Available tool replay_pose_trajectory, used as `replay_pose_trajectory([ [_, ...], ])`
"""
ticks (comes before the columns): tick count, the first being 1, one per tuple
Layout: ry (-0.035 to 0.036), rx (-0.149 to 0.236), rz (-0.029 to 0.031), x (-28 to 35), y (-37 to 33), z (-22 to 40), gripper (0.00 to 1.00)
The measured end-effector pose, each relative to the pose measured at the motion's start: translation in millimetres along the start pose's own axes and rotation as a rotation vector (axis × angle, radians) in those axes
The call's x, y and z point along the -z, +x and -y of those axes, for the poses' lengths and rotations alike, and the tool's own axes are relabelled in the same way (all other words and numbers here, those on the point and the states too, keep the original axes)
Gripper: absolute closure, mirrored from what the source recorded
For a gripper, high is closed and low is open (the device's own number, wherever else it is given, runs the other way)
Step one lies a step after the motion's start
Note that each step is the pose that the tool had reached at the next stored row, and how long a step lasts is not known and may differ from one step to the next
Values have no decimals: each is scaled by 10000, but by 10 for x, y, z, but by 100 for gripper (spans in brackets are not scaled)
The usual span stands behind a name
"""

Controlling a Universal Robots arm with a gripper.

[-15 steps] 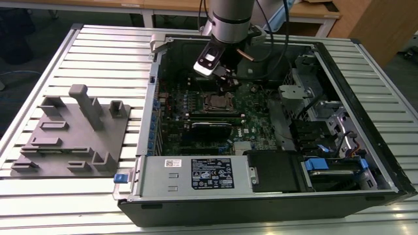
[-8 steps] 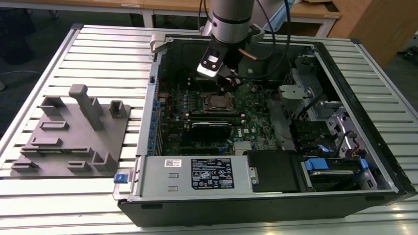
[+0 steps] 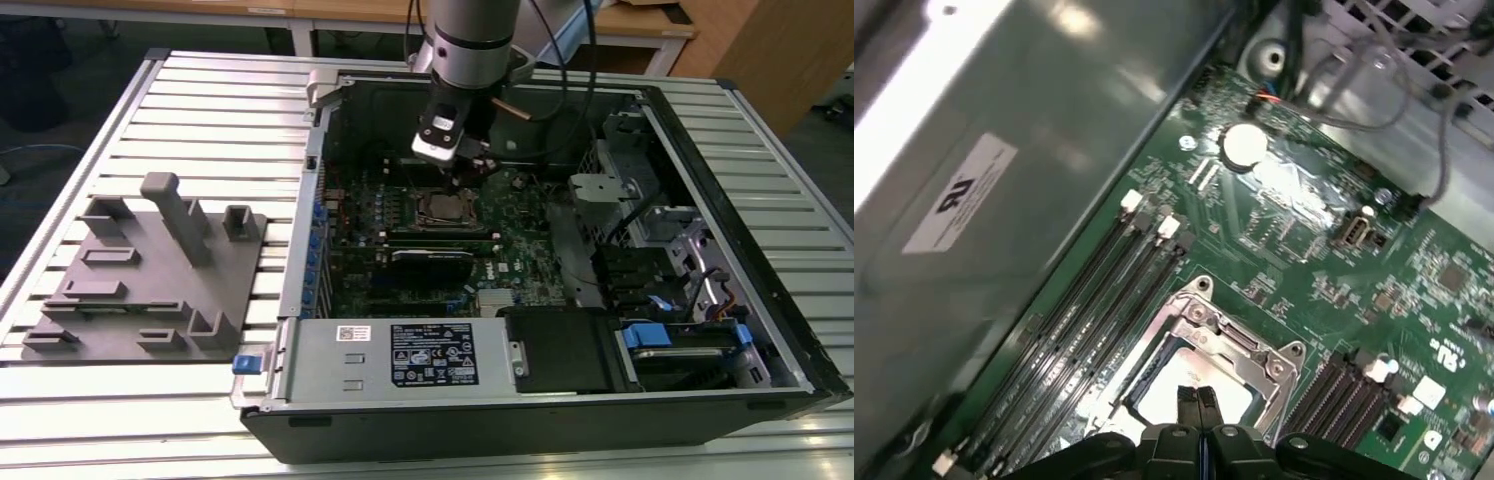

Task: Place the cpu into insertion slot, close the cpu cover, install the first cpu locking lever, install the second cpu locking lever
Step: 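Close the cpu cover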

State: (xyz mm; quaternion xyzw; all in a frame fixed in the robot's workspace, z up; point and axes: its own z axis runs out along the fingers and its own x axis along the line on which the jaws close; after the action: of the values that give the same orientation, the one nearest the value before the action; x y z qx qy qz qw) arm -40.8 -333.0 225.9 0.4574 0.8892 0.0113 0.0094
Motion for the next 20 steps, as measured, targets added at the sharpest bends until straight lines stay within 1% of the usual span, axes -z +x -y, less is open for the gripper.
replay_pose_trajectory([
  [7,-33,1035,-67,0,0,0,89],
  [9,-36,1266,-76,0,0,0,89],
  [11,-37,1414,-82,0,0,0,89],
  [12,-41,1642,-91,-1,0,0,89],
  [20,-52,2958,-138,-4,0,0,89],
])
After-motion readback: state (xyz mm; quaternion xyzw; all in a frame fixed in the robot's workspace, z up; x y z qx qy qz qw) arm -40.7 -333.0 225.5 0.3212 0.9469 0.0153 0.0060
